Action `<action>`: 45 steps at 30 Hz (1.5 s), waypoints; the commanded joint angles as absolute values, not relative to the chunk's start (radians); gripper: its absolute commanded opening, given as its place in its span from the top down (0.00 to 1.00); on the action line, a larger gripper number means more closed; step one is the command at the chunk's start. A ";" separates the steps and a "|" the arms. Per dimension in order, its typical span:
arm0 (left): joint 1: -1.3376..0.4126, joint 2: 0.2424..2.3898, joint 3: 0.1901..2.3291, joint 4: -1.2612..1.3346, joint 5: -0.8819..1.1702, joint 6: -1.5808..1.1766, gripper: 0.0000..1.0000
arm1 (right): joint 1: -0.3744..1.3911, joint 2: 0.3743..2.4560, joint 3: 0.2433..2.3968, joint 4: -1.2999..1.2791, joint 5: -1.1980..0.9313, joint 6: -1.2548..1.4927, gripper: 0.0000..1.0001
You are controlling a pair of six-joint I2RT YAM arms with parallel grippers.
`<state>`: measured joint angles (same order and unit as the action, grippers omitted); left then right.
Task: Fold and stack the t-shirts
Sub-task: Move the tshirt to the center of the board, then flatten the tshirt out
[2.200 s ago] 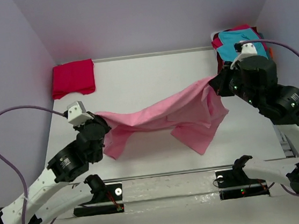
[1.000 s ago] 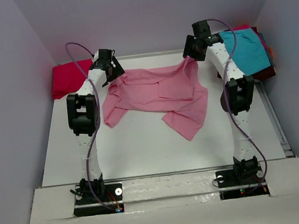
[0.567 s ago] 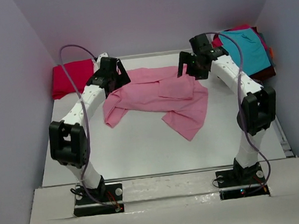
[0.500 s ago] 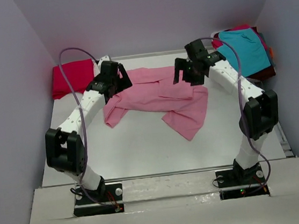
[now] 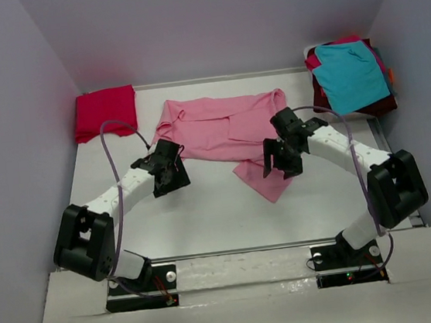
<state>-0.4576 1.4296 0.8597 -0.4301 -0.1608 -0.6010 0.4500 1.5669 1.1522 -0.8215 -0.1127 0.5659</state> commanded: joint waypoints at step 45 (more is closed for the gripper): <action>-0.367 1.715 1.091 -0.479 -0.379 -0.629 0.38 | 0.522 1.652 0.959 -0.658 -0.161 0.557 0.55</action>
